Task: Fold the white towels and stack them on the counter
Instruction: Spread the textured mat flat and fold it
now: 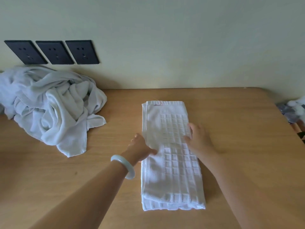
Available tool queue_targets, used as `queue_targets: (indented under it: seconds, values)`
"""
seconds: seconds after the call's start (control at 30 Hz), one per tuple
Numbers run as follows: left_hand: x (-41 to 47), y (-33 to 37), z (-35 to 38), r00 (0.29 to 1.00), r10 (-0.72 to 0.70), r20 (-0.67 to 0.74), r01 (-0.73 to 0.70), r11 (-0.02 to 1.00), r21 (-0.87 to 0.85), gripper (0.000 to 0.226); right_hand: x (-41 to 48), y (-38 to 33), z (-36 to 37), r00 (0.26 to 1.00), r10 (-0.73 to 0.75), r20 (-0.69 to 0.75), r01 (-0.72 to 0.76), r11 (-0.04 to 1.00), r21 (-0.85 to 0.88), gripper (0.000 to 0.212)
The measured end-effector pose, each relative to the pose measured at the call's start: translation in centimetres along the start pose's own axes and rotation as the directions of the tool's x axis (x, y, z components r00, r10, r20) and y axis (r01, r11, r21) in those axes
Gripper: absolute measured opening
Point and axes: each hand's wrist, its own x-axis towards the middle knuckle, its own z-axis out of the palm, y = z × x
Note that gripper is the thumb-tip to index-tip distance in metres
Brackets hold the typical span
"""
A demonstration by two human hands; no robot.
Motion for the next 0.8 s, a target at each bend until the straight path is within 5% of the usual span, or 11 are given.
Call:
queue_targets:
  seconds: [0.07,0.13,0.27,0.43,0.47,0.53,0.6,0.67,0.73,0.8]
  values:
    - [-0.2,0.4,0.0,0.999,0.047,-0.008,-0.046,0.997,0.061,0.072,2.0,-0.5,0.0,0.999,0.038,0.034,-0.039,0.998,0.052,0.050]
    - [-0.1,1.0,-0.5,0.995,0.098,-0.021,-0.094,0.987,0.127,0.057,2.6,-0.8,0.2,0.973,0.197,0.122,-0.226,0.921,0.317,0.048]
    - [1.4,2.4,-1.4,0.948,0.306,-0.090,-0.270,0.920,0.284,0.047,-1.4,-0.9,0.5,0.874,0.423,0.239,-0.448,0.512,0.733,0.019]
    - [2.2,2.7,-0.5,0.809,0.580,-0.090,-0.431,0.692,0.579,0.055,-11.1,-0.6,1.7,0.687,0.465,0.559,-0.720,0.325,0.614,0.026]
    - [2.1,2.0,-0.8,0.801,0.584,-0.132,-0.403,0.689,0.602,0.050,-12.2,-0.5,0.7,0.639,0.412,0.649,-0.769,0.348,0.536,0.031]
    - [1.3,-0.2,-1.7,0.815,0.528,-0.238,-0.315,0.749,0.582,0.043,-12.6,0.8,-2.0,0.606,0.343,0.718,-0.736,0.585,0.341,0.037]
    - [0.5,-2.5,-3.0,0.813,0.480,-0.330,-0.240,0.792,0.562,0.046,-11.0,2.6,-4.2,0.790,0.341,0.509,-0.513,0.823,0.244,0.031]
    - [-0.1,-4.3,-4.4,0.813,0.429,-0.394,-0.157,0.813,0.560,0.055,-8.3,3.4,-6.1,0.955,0.258,0.145,-0.286,0.930,0.231,0.010]
    - [-0.2,-5.3,-5.7,0.840,0.324,-0.434,-0.094,0.876,0.473,0.064,-4.9,3.5,-6.9,0.991,0.110,-0.070,-0.096,0.978,0.187,0.019]
    - [0.4,-5.8,-6.6,0.850,0.261,-0.457,-0.111,0.938,0.329,0.065,-1.3,4.4,-6.5,0.996,-0.052,-0.072,0.058,0.995,0.085,0.042]
